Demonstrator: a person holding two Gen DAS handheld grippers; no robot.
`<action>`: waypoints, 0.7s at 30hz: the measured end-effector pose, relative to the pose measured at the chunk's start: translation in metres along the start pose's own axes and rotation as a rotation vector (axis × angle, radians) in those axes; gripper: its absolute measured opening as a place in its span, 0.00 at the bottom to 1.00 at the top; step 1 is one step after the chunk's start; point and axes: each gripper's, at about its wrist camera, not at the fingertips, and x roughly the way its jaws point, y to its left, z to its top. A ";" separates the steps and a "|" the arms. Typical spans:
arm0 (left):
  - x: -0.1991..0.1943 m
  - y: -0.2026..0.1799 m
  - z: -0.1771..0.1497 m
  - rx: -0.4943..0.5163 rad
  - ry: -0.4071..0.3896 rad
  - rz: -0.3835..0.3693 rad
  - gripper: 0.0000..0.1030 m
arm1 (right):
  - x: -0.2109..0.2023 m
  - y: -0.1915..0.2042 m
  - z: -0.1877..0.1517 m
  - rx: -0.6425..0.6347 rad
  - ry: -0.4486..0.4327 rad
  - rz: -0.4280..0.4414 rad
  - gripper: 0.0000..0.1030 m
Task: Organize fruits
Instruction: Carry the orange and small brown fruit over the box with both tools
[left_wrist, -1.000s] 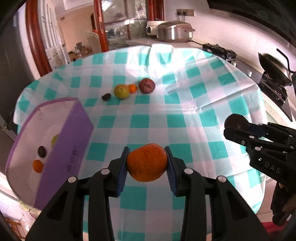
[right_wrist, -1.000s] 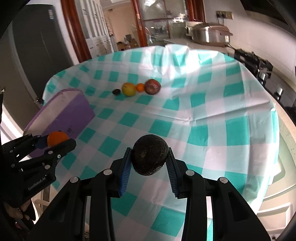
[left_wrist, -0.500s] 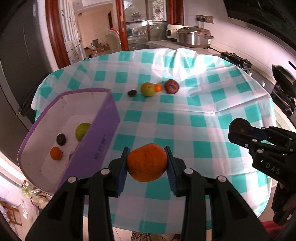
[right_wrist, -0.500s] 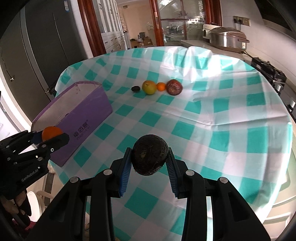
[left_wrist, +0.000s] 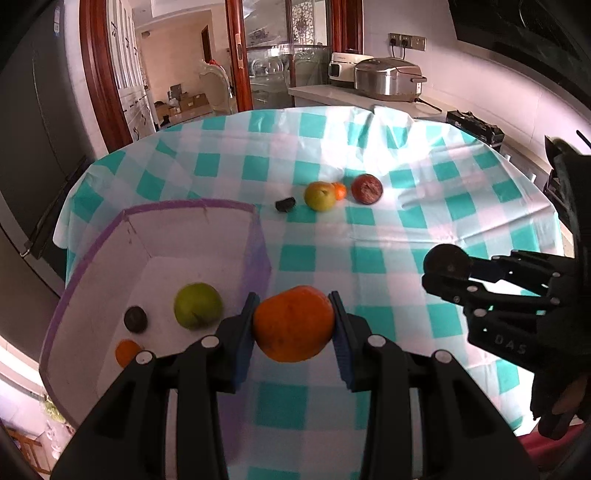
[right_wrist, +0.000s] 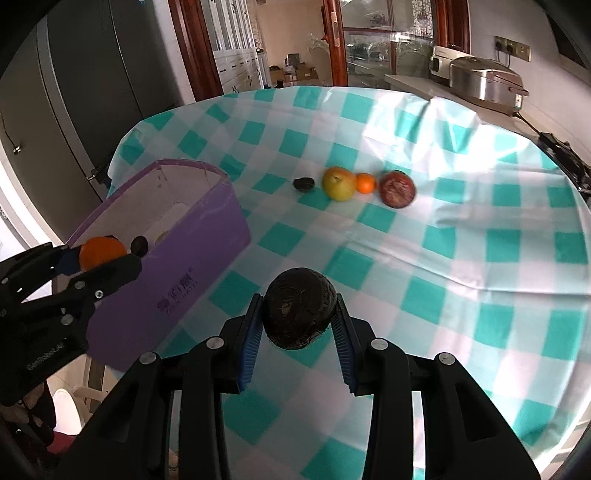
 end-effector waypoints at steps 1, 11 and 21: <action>0.002 0.006 0.003 -0.001 -0.001 -0.003 0.37 | 0.006 0.004 0.005 0.004 0.005 -0.001 0.36; 0.032 0.074 0.018 -0.076 0.035 -0.015 0.37 | 0.045 0.049 0.042 -0.041 0.039 0.007 0.36; 0.068 0.146 0.018 -0.162 0.110 0.012 0.37 | 0.063 0.112 0.095 -0.111 -0.009 0.076 0.36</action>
